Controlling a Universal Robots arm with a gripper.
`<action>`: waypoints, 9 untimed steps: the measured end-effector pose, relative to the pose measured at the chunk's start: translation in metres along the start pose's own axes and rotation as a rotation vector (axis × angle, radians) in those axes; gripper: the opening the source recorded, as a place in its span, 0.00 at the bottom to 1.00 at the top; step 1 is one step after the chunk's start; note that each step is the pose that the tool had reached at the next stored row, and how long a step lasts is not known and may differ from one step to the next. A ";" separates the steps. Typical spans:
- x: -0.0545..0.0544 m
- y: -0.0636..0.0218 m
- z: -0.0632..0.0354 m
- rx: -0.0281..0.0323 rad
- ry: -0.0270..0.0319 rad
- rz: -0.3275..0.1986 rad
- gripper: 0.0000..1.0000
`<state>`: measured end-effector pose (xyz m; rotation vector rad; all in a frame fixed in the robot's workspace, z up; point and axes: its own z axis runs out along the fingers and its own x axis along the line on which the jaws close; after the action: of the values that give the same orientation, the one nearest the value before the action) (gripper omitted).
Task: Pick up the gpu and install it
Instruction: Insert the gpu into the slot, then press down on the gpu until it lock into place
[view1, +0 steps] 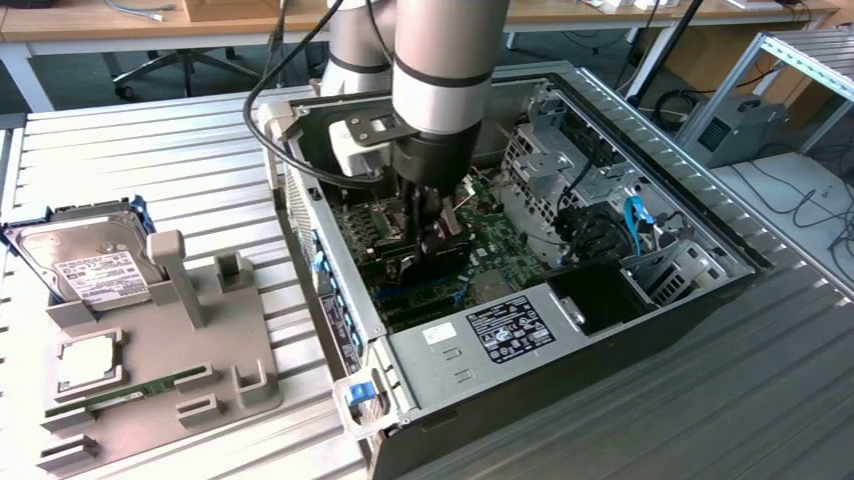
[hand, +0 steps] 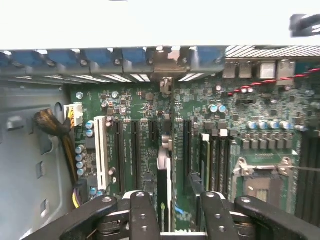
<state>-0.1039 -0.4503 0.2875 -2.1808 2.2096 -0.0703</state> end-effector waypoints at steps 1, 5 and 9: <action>-0.001 -0.0002 -0.0008 0.0000 0.0000 0.000 0.40; -0.001 -0.0175 0.0001 -0.0290 0.0002 -0.003 0.13; -0.001 -0.0001 0.0042 -0.0383 0.0001 -0.005 0.11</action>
<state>-0.1036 -0.4495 0.2833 -2.2053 2.2245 -0.0285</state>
